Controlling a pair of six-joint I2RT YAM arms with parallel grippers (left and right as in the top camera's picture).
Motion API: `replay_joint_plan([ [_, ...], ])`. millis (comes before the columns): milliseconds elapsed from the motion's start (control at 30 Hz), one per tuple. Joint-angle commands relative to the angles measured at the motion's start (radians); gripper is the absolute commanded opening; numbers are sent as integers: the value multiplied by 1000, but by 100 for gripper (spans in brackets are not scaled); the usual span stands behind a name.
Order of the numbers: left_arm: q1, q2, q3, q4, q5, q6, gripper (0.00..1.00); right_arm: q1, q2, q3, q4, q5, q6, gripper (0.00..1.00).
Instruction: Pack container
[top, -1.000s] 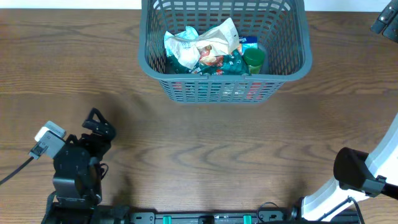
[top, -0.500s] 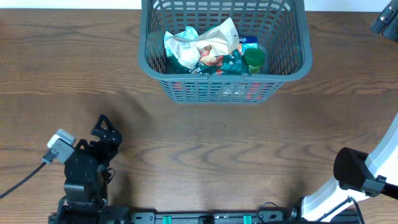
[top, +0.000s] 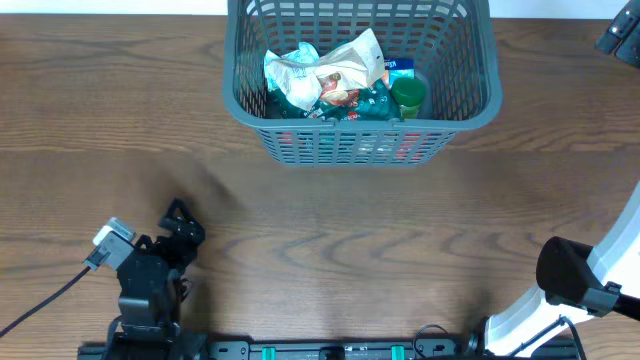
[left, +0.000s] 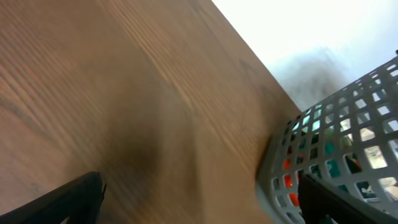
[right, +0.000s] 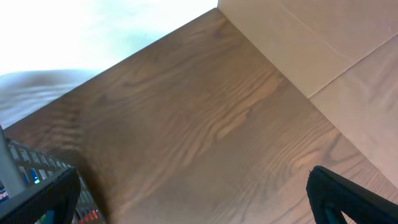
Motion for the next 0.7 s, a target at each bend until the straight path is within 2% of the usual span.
replay_joint_plan([
  [0, 3, -22, -26, 0, 3, -13, 99, -5, 3, -1, -3, 3, 13, 99],
  [667, 3, -60, -114, 4, 6, -13, 99, -5, 3, -1, -3, 3, 13, 99],
])
